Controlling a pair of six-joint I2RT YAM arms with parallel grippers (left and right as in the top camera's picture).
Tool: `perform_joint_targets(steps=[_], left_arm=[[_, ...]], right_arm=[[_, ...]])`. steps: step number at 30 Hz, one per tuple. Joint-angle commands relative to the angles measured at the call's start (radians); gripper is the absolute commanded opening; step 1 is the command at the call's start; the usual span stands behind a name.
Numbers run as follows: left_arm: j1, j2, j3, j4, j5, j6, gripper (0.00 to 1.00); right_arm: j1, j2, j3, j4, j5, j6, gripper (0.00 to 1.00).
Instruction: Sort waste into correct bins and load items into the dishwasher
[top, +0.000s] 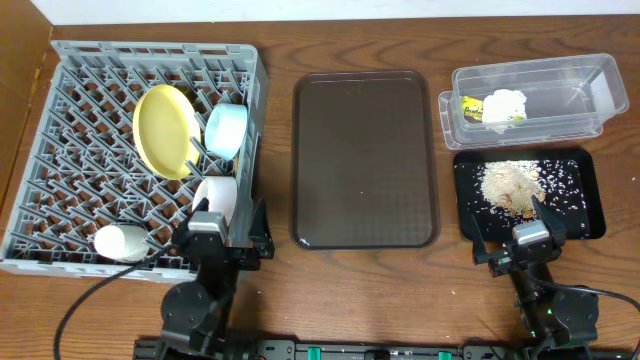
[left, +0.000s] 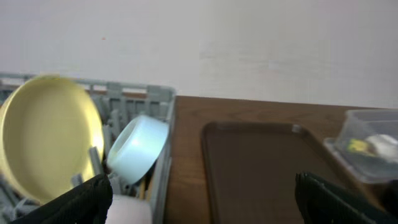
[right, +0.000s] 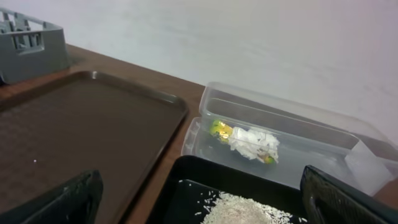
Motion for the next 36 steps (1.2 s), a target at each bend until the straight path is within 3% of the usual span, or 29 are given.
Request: perform_joint_targets(steps=[1,13,36], left_arm=[[0.004,-0.078,-0.081,0.013,-0.056,-0.009,0.94],[0.004,-0.102,-0.324,0.187,-0.053,-0.009,0.95],[0.011,-0.098,-0.324,0.191,-0.051,-0.009,0.95]], right_arm=[[-0.005,-0.005,-0.002,-0.003,-0.005,-0.006,0.99],[-0.004,-0.005,-0.002,-0.003,-0.005,-0.006,0.99],[-0.005,-0.005,-0.002,-0.003,-0.005,-0.006,0.99]])
